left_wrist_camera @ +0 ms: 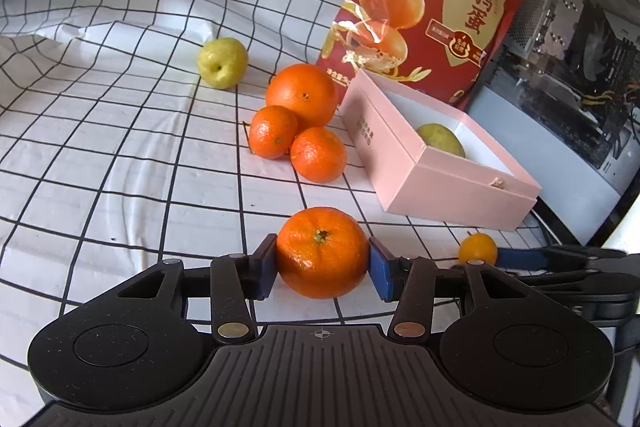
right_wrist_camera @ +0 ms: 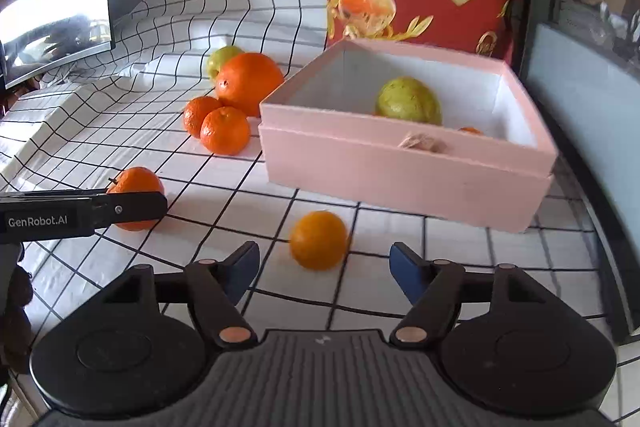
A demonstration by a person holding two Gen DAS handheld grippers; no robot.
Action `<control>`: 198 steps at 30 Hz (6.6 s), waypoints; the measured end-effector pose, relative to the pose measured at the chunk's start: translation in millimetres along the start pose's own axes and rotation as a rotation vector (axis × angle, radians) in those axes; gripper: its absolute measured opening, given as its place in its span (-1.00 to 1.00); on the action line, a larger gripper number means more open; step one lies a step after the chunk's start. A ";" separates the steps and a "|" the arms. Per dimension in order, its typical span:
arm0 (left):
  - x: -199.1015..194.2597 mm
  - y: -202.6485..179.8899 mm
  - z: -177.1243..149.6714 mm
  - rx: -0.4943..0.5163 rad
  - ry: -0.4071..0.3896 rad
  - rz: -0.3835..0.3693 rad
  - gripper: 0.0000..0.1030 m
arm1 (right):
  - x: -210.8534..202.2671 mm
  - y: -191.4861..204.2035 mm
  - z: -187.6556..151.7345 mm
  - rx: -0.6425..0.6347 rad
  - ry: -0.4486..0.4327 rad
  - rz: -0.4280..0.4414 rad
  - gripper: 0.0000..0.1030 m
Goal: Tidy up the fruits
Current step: 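Grasp a small tangerine on the cloth with the right gripper while the left holds its orange, then carry the tangerine and the orange over the pink box with both grippers, then open both grippers to drop the fruits into the pink box, then grasp the large orange with the right gripper while the left moves toward a tangerine, then grasp a tangerine on the cloth with the left gripper while the right holds the large orange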
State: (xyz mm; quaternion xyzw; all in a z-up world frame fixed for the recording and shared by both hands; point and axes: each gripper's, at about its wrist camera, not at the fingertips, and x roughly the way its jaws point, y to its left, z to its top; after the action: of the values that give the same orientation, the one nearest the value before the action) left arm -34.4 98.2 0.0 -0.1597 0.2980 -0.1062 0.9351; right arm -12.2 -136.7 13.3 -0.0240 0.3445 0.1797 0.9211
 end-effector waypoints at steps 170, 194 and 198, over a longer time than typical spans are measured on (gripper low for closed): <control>38.1 84.2 84.1 -0.319 -0.253 0.119 -0.01 | 163.6 86.7 173.4 -0.051 0.142 -0.100 0.66; 40.2 79.8 82.2 -0.287 -0.226 0.076 -0.01 | 20.3 63.9 151.0 -0.103 0.007 0.109 0.36; 40.5 72.3 80.8 -0.256 -0.227 0.070 -0.01 | -19.2 31.6 99.2 -0.083 0.001 0.109 0.36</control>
State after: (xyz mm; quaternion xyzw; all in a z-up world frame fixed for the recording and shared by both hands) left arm 53.2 172.3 15.0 -0.2779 0.2070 -0.0160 0.9379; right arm 25.5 -96.6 103.7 -0.0433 0.3380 0.2439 0.9080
